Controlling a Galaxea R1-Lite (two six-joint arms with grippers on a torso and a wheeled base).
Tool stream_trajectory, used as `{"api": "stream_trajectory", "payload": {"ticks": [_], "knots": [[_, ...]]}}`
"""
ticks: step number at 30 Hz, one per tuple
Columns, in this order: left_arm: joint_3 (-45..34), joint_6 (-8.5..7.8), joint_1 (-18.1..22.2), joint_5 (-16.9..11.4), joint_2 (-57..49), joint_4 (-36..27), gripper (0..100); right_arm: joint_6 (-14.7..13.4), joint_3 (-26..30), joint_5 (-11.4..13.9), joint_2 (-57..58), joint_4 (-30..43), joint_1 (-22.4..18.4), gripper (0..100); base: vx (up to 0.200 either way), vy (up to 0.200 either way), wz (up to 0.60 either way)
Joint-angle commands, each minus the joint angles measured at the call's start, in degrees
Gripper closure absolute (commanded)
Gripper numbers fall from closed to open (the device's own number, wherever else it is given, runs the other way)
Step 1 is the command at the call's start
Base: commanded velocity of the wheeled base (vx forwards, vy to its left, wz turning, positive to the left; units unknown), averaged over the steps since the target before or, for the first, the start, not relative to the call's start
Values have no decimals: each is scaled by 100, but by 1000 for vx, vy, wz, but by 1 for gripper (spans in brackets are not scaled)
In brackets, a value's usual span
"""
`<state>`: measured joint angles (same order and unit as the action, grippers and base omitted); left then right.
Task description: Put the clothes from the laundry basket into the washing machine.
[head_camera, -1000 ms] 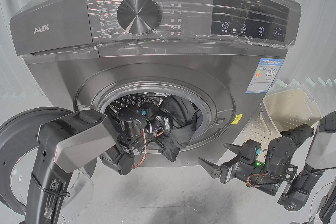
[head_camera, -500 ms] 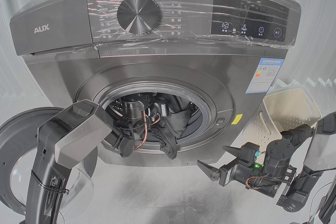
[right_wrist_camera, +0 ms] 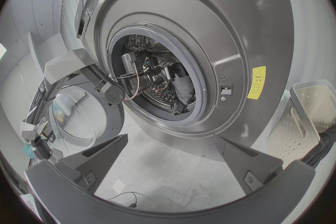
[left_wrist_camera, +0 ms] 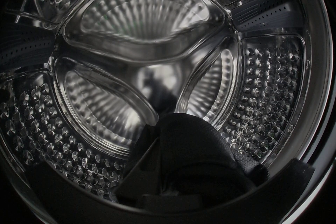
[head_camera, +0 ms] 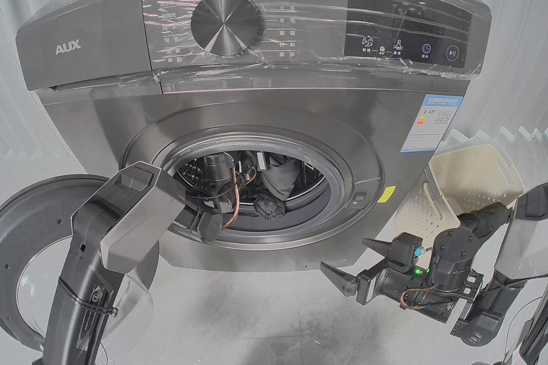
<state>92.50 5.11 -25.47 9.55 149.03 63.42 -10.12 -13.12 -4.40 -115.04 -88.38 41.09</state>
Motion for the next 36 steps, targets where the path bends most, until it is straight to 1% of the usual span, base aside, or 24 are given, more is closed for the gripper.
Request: {"api": "stream_trajectory", "payload": {"ticks": [1, 6, 7, 11, 17, 18, 19, 21, 23, 24, 27, 31, 35, 36], "knots": [[-136, -1, -2, -5, 21, 13, 0, 1, 2, 1, -9, -4, 4, 0, 0, 0, 0], [-356, 25, -29, -5, -32, -13, 0, 1, 2, 1, -18, -4, 4, 0, 0, 0, 0], [-672, 25, -46, -23, -199, -119, 0, 1, 2, 1, -18, -4, 4, 0, 0, 0, 0], [-1349, 25, -108, -155, -559, -347, 0, 1, 2, 1, -18, -4, 4, 0, 0, 0, 0], [-1771, 8, -187, -287, -717, -427, 0, 1, 2, 1, -18, -4, 13, 0, 0, 0, 0], [-2034, -10, -283, -374, -779, -523, 0, 1, 2, 1, -18, -4, 21, 0, 0, 0, 0], [-2034, -10, -283, -374, -779, -523, 0, 1, 2, 1, -18, -4, 21, 0, 0, 0, 0], [-2289, -54, -389, -489, -788, -523, 0, 1, 2, 1, -18, -4, 13, 0, 0, 0, 0], [-2351, -80, -433, -515, -788, -523, 0, 1, 2, 1, -18, -4, 13, 0, 0, 0, 0], [-2395, -106, -459, -577, -770, -532, 0, 1, 2, 1, -18, -4, 21, 0, 0, 0, 0], [-2439, -124, -530, -656, -735, -550, 0, 1, 2, 1, -27, -4, 21, 0, 0, 0, 0], [-2439, -291, -565, -735, -533, -550, 0, 1, 2, 1, -27, -4, 83, 0, 0, 0, 0], [-2333, -309, -565, -726, -313, -541, 0, 1, 2, -8, -53, -4, 109, 0, 0, 0, 0], [-2324, -309, -565, -726, -269, -523, 100, 1, 2, -8, -53, -4, 109, 0, 0, 0, 0]]}}
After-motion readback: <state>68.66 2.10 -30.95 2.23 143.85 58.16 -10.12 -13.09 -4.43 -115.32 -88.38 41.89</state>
